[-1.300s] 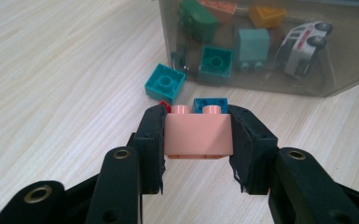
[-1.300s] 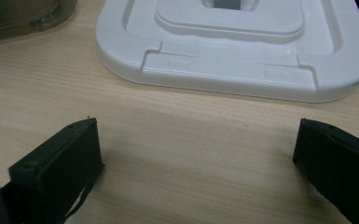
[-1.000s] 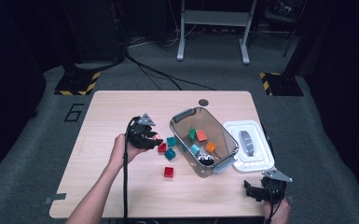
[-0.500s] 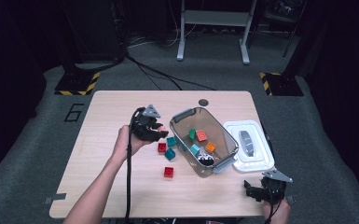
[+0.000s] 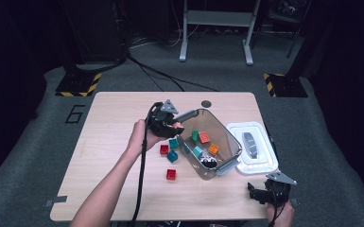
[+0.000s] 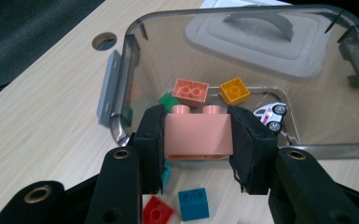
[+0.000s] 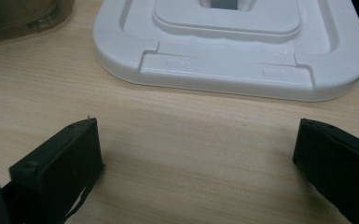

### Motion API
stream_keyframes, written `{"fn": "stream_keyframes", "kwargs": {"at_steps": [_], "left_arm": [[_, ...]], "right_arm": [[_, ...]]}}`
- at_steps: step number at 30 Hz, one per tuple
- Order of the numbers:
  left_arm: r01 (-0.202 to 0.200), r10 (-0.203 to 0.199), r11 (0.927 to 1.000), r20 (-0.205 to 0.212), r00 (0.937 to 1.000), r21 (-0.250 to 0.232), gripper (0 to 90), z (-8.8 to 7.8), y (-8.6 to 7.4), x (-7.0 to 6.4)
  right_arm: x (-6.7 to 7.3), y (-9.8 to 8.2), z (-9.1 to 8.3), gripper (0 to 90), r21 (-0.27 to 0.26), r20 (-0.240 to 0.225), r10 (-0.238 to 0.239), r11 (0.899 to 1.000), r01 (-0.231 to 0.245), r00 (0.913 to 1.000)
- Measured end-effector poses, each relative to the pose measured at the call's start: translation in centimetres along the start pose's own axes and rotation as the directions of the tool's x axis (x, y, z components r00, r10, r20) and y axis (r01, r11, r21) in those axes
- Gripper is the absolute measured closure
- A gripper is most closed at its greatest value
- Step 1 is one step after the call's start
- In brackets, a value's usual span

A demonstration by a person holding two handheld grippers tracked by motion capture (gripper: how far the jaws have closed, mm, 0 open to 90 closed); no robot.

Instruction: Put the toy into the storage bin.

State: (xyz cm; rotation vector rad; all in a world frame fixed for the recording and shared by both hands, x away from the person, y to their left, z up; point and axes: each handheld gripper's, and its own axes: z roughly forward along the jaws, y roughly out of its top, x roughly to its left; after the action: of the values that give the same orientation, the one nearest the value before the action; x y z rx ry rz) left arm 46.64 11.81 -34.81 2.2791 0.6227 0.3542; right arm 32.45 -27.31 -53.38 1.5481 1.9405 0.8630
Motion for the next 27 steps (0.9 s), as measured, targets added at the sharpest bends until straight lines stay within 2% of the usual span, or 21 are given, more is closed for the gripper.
{"fn": "stream_keyframes", "kwargs": {"at_steps": [7, 13, 17, 20, 27], "left_arm": [[-0.016, 0.016, 0.9999, 0.018, 0.9997, -0.003, 59.1, 1.2, 1.3, -1.1], [-0.030, 0.030, 0.9994, 0.047, 0.9985, 0.018, 59.1, 2.6, 1.7, -2.0], [-0.022, 0.018, 0.9985, 0.066, 0.9976, 0.050, 59.1, 3.6, 1.3, -2.4], [-0.019, 0.011, 0.9955, 0.093, 0.9956, 0.093, 59.1, 4.3, 0.6, -2.7], [-0.008, -0.010, 0.9894, 0.120, 0.9927, 0.145, 59.0, 5.0, -0.5, -2.8]], "right_arm": [[0.0, 0.0, 0.0, 0.5, 0.000, 0.000, 0.000, 1.000, 0.000, 1.0000], [0.0, 0.0, 0.0, 0.4, 0.001, 0.000, 0.004, 1.000, -0.004, 1.0000], [0.0, 0.0, 0.0, 0.4, 0.001, 0.000, 0.004, 1.000, -0.004, 1.0000], [0.0, 0.0, 0.0, 0.4, 0.000, 0.000, 0.000, 1.000, 0.000, 1.0000], [0.0, 0.0, 0.0, 0.4, 0.000, 0.000, 0.000, 1.000, 0.000, 1.0000]]}}
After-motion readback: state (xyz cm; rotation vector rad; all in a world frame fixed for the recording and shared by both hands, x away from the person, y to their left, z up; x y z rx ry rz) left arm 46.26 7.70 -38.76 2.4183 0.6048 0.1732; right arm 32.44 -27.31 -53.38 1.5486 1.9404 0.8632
